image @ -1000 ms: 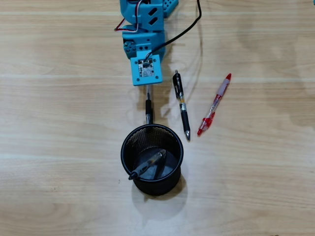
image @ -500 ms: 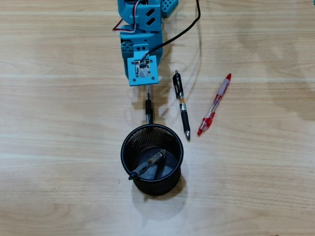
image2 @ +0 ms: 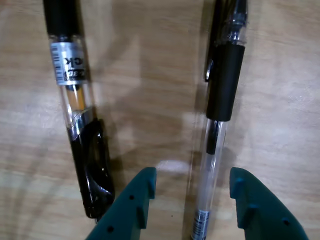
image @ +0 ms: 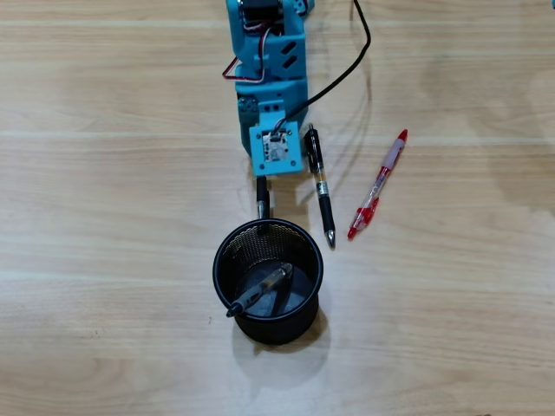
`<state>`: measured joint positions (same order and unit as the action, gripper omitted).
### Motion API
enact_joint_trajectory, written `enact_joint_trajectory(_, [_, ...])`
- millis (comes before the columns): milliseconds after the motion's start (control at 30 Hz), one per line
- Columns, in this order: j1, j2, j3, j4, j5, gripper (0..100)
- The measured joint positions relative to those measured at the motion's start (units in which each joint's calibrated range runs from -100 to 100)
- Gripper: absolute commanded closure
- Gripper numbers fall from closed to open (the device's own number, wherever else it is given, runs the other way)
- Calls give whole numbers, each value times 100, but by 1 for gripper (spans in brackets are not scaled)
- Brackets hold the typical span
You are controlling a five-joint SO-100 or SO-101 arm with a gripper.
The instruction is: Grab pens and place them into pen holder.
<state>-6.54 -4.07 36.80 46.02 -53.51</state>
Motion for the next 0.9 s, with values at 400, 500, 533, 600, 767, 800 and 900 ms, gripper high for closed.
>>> enact_joint_trajectory(400, [343, 483, -302, 0, 0, 84])
enact_joint_trajectory(500, [460, 704, -453, 0, 0, 84])
enact_joint_trajectory(533, [460, 772, -488, 0, 0, 84])
enact_joint_trajectory(600, [424, 891, -550, 0, 0, 84])
enact_joint_trajectory(767, [424, 1086, -684, -9, 0, 91])
enact_joint_trajectory(800, [442, 1111, -719, -9, 0, 93])
enact_joint_trajectory(900, [505, 1162, -746, -52, 0, 97])
